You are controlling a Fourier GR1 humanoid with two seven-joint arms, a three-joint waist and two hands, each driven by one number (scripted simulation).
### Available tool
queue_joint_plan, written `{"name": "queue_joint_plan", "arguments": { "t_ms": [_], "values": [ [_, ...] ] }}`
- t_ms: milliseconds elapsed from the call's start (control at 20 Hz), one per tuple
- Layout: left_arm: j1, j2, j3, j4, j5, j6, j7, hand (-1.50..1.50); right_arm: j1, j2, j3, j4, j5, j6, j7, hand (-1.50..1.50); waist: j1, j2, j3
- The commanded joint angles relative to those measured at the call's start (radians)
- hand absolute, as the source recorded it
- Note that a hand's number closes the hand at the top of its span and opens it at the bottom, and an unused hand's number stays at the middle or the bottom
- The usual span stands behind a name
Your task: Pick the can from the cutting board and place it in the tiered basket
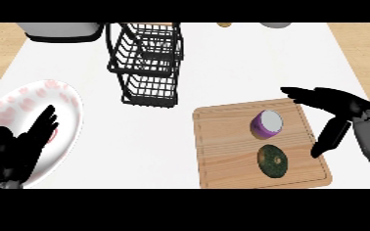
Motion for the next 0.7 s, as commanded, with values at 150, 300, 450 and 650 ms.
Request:
{"name": "queue_joint_plan", "arguments": {
  "t_ms": [150,300,450,650],
  "values": [
    [-0.001,-0.027,0.031,-0.011,-0.031,-0.015,0.024,0.0,0.039,0.02,-0.013,0.084,0.131,-0.033,-0.185,-1.5,0.002,0.001,0.0],
    [-0.064,-0.039,0.05,0.111,-0.065,-0.043,-0.046,0.0,0.004,0.043,-0.039,0.064,0.113,0.01,-0.116,-1.5,-0.002,0.001,0.0],
    [-0.014,-0.039,0.066,-0.005,-0.038,-0.053,0.008,0.0,-0.045,0.101,-0.025,0.148,0.162,-0.051,-0.154,-1.5,0.003,0.001,0.0],
    [0.045,-0.063,0.055,-0.072,-0.068,-0.045,0.013,0.0,0.011,0.138,-0.012,0.107,0.201,-0.098,-0.164,-1.5,0.002,-0.001,0.0]
  ]
}}
